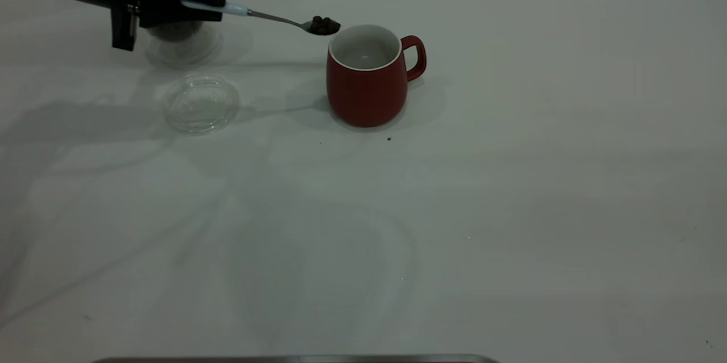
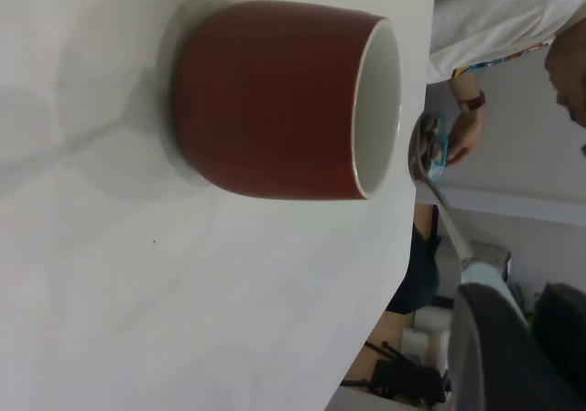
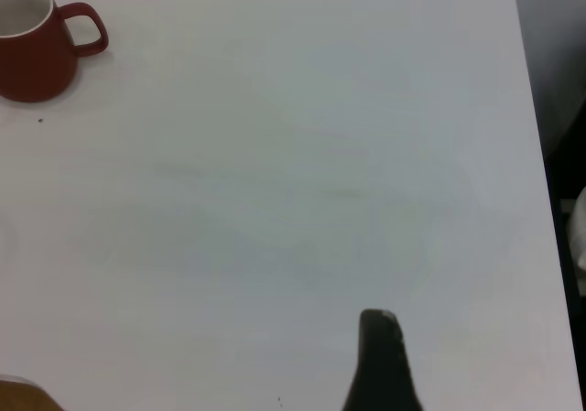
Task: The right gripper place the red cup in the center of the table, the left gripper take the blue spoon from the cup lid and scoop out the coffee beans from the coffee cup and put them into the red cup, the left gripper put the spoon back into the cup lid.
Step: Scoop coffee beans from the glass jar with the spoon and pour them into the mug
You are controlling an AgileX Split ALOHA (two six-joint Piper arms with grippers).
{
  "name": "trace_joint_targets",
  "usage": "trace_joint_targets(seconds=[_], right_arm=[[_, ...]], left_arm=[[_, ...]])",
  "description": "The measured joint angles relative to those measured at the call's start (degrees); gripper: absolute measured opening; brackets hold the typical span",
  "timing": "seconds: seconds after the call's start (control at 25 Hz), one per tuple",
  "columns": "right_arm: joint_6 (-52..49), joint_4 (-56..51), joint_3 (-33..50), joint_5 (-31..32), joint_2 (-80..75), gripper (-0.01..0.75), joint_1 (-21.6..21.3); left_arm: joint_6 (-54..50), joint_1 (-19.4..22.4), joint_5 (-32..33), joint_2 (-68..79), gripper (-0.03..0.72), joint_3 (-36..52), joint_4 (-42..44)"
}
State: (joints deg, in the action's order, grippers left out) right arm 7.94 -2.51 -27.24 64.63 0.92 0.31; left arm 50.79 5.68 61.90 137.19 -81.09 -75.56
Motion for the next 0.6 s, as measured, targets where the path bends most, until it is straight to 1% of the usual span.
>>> trace_joint_targets(seconds=[0.12, 0.28, 0.6], right_arm=[[0.00, 0.00, 0.00, 0.00, 0.00, 0.588, 0.00], [0.00, 0.00, 0.00, 0.00, 0.00, 0.588, 0.00], [0.00, 0.00, 0.00, 0.00, 0.00, 0.588, 0.00]], left_arm=[[0.00, -0.54, -0.27, 0.00, 0.119, 0.00, -0.21], [0.13, -1.84, -2.41, 0.00, 0.119, 0.00, -1.06], [4.06, -4.17, -4.70, 2.59, 0.119, -0.07, -3.59]])
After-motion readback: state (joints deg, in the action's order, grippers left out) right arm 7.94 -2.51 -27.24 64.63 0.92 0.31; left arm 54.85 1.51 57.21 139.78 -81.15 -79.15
